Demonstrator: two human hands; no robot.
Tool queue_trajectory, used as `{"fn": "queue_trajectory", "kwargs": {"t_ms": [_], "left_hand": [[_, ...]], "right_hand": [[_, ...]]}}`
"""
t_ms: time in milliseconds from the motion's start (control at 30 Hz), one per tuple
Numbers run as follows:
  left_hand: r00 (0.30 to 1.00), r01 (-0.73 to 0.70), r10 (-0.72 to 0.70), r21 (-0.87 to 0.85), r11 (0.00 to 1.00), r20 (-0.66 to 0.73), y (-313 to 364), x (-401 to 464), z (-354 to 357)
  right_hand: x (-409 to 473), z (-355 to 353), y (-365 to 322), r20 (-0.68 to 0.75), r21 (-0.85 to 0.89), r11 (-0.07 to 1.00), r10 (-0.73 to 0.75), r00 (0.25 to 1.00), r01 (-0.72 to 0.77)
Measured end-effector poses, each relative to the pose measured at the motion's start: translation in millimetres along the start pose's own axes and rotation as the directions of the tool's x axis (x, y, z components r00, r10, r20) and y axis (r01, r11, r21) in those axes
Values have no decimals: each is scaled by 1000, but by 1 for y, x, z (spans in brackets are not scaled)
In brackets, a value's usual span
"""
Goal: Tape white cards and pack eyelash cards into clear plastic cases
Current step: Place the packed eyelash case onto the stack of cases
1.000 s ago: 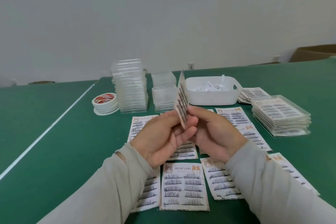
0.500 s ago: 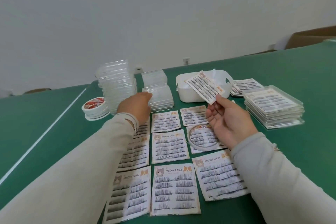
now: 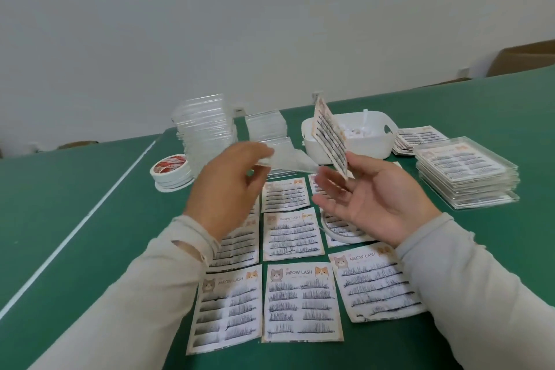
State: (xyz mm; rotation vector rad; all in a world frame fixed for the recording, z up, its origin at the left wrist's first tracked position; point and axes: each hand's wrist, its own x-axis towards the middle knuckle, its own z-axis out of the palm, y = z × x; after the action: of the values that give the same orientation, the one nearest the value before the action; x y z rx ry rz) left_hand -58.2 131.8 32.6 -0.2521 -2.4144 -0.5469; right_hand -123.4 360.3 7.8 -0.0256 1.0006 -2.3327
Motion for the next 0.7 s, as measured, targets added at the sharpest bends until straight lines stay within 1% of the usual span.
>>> {"fn": "queue_trajectory", "kwargs": {"t_ms": [67,100,133,167,200,233,267,300,333,367,400,433,467,500,533,567,633,667,700], "left_hand": [[994,-65,70,-53,996,89,8,-21,1],[988,-77,89,-100,992,126,10,-30,2],[986,-74,97,-166,983,133,10,-36,3],[993,-41,68,-254,966,98,10,-42,5],[999,33,-23,-369,929,31,12,-46,6],[983,136,-179,-497,857,-39,13,-48,7],[929,249,-365,-628,737,-61,16,-46,8],[859,364,-511,-737,570,28,19,-43,10],[808,469,-549,-798,377,215,22,-36,13],[779,549,-477,-811,202,408,25,-31,18],[768,584,-364,-809,61,527,27,-28,23],[772,584,-268,-809,-59,577,30,-26,28],[784,560,-208,-811,-171,585,32,-25,31],[795,523,-190,-810,-264,576,31,-23,33],[806,483,-197,-813,-325,558,28,-22,36],[821,434,-219,-824,-364,528,23,-22,39],[837,305,-301,-845,-439,458,15,-24,43],[821,242,-364,-846,-474,439,11,-25,45],[793,198,-429,-849,-490,432,8,-26,46]], "right_hand": [[-2,5,7,59,-65,996,65,996,-61],[-3,7,10,70,-83,993,87,994,-81],[-4,8,12,80,-91,992,99,992,-91],[-4,9,14,93,-96,991,103,990,-94],[-5,9,15,110,-97,991,102,989,-92],[-6,9,15,128,-93,992,102,987,-90],[-7,10,15,146,-88,992,99,984,-87],[-8,11,15,163,-84,993,99,982,-86],[-9,13,16,184,-87,992,101,978,-86],[-11,16,19,211,-98,991,110,971,-91],[-13,18,21,246,-114,989,121,962,-95],[-15,21,24,282,-119,988,133,950,-103],[-16,22,27,306,-108,987,143,941,-115],[-17,24,30,311,-101,987,149,939,-123],[-16,25,32,296,-111,987,147,944,-119],[-15,26,33,256,-136,986,131,958,-98],[-12,27,35,90,-189,982,42,995,-24],[-10,27,35,-8,-188,982,-9,1000,7],[-8,27,36,-89,-164,986,-40,995,25]]}}
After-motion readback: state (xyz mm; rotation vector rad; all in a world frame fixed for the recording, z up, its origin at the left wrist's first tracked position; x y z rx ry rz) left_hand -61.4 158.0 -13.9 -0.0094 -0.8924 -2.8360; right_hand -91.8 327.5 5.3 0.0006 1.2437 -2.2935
